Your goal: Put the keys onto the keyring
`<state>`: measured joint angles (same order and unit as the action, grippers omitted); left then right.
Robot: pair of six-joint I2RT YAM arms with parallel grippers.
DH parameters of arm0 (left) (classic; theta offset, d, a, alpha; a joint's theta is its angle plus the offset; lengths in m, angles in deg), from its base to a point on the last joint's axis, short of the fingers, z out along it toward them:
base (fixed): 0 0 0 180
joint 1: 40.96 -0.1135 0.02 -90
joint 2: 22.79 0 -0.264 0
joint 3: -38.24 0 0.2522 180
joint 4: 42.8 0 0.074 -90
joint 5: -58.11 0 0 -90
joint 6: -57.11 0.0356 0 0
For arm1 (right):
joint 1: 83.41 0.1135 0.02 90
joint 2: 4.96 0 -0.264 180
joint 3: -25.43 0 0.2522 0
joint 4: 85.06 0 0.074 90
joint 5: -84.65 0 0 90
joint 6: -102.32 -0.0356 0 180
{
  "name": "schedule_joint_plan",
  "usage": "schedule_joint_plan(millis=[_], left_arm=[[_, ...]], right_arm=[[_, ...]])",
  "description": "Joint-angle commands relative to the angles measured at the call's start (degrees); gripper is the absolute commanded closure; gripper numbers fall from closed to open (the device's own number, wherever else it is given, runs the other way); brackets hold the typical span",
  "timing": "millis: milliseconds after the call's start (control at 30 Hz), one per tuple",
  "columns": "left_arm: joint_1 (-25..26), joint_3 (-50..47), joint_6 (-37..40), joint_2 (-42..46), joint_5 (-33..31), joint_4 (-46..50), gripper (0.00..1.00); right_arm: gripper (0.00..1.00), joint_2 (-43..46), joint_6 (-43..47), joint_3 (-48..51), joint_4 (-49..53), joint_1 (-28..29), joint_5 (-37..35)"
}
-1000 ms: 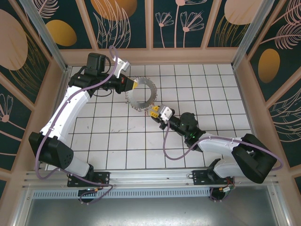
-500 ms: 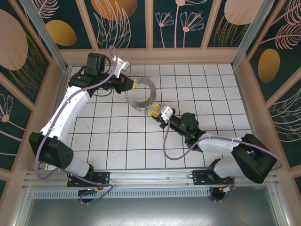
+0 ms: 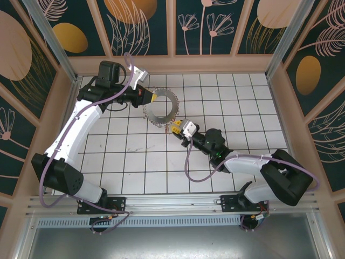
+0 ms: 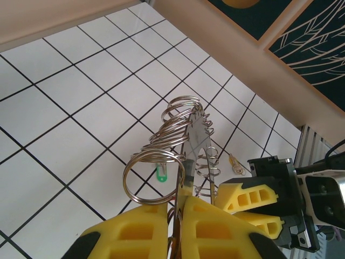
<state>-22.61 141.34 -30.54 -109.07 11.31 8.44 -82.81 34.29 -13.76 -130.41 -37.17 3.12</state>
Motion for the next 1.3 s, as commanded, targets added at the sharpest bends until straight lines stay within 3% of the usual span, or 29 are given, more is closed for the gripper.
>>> schedule_joint_plan(millis=[0, 1267], left_arm=[[0.1, 0.0, -0.3, 1.8, 1.0, -2.3, 1.00], [0.1, -0.7, -0.5, 2.1, 1.3, -2.7, 1.00]], right_arm=[[0.82, -0.6, -0.6, -2.0, -4.4, 0.4, -0.4], [0.83, -6.1, -2.3, -3.2, -8.7, 0.5, -2.9]])
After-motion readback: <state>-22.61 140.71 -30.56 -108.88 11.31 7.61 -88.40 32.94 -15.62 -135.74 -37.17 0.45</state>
